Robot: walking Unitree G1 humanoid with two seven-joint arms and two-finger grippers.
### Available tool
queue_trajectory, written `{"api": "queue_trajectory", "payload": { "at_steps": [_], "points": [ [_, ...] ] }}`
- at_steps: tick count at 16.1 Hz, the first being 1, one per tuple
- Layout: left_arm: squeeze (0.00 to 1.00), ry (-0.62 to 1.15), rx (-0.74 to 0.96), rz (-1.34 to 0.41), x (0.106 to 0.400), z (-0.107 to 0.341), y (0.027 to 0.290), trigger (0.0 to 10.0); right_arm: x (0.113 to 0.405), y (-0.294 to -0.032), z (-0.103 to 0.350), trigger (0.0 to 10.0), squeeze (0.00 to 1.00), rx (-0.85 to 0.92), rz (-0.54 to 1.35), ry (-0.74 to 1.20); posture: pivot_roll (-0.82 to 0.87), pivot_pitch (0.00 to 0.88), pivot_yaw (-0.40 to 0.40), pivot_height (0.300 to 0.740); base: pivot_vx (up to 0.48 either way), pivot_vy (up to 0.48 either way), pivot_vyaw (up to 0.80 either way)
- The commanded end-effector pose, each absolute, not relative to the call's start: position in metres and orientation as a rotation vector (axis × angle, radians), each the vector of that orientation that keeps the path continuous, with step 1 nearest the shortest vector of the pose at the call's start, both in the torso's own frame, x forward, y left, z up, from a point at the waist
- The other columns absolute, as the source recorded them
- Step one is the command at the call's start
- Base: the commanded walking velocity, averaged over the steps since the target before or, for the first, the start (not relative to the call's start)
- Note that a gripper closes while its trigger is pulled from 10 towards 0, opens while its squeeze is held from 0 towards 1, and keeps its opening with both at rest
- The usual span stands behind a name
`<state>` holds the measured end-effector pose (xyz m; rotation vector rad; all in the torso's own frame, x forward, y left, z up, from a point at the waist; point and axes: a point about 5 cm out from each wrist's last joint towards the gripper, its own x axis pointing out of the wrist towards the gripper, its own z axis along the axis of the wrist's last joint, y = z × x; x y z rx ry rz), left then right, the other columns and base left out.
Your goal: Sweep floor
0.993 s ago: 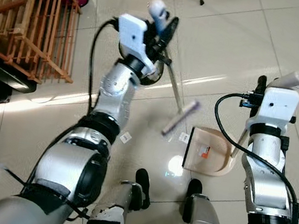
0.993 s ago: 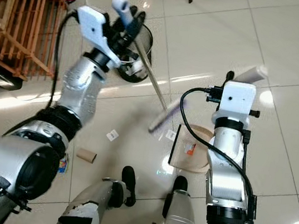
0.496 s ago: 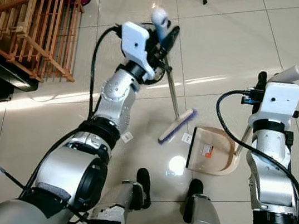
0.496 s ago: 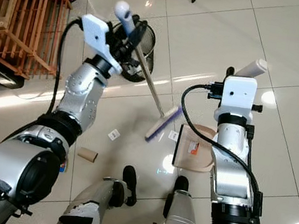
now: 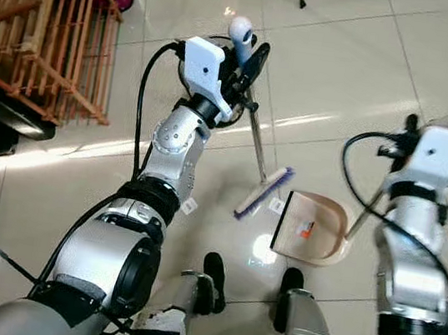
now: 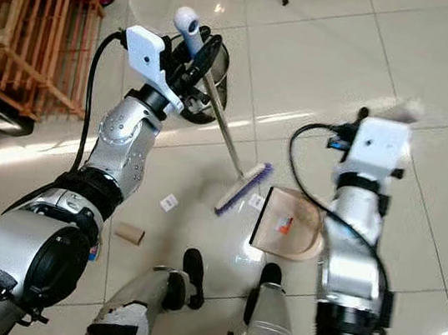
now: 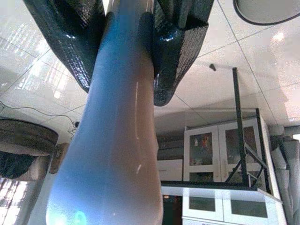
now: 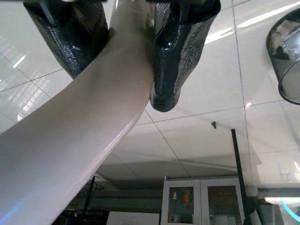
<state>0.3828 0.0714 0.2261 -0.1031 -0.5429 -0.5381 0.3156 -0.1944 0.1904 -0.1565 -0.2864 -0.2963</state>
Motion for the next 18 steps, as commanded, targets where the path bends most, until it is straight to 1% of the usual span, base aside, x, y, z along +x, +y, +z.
{"api": "queue_trajectory", "payload": {
  "at_steps": [1,3,5,8,9,12,15,17,18],
  "points": [
    [0.0,-0.557,-0.109,-0.505,0.384,0.228,0.079,10.0,0.316,-0.177,0.164,10.0,0.0,-0.121,-0.244,-0.179,0.02,0.402,0.223,0.74,0.0,0.0,0.0],
    [0.0,-0.569,-0.103,-0.497,0.386,0.233,0.084,10.0,0.319,-0.158,0.168,10.0,0.0,-0.091,-0.208,-0.199,0.03,0.39,0.227,0.74,0.0,0.0,0.0],
    [0.0,-0.57,-0.1,-0.494,0.386,0.234,0.086,10.0,0.32,-0.157,0.171,10.0,0.0,-0.079,-0.209,-0.21,0.02,0.386,0.227,0.74,0.0,0.0,0.0],
    [0.0,-0.583,-0.093,-0.477,0.387,0.236,0.094,10.0,0.322,-0.167,0.193,10.0,0.0,-0.084,-0.228,-0.27,0.01,0.368,0.221,0.74,0.0,0.0,0.0],
    [0.0,-0.584,-0.09,-0.475,0.387,0.236,0.094,10.0,0.322,-0.171,0.198,10.0,0.0,-0.119,-0.224,-0.283,0.01,0.364,0.219,0.74,0.0,0.0,0.0],
    [0.0,-0.588,-0.084,-0.471,0.387,0.236,0.096,10.0,0.322,-0.18,0.21,10.0,0.0,-0.14,-0.23,-0.312,0.01,0.367,0.217,0.74,0.0,0.0,0.0],
    [0.0,-0.596,-0.065,-0.459,0.387,0.238,0.099,10.0,0.318,-0.193,0.232,10.0,0.0,-0.184,-0.24,-0.379,0.01,0.374,0.216,0.74,0.0,0.0,0.0],
    [0.0,-0.59,-0.035,-0.46,0.387,0.236,0.1,10.0,0.318,-0.196,0.232,10.0,0.0,-0.216,-0.236,-0.383,0.01,0.377,0.217,0.74,0.0,0.0,0.0],
    [0.0,-0.584,0.006,-0.48,0.386,0.233,0.098,10.0,0.319,-0.196,0.227,10.0,0.0,-0.25,-0.225,-0.374,0.01,0.382,0.217,0.74,0.0,0.0,0.0]
  ]
}}
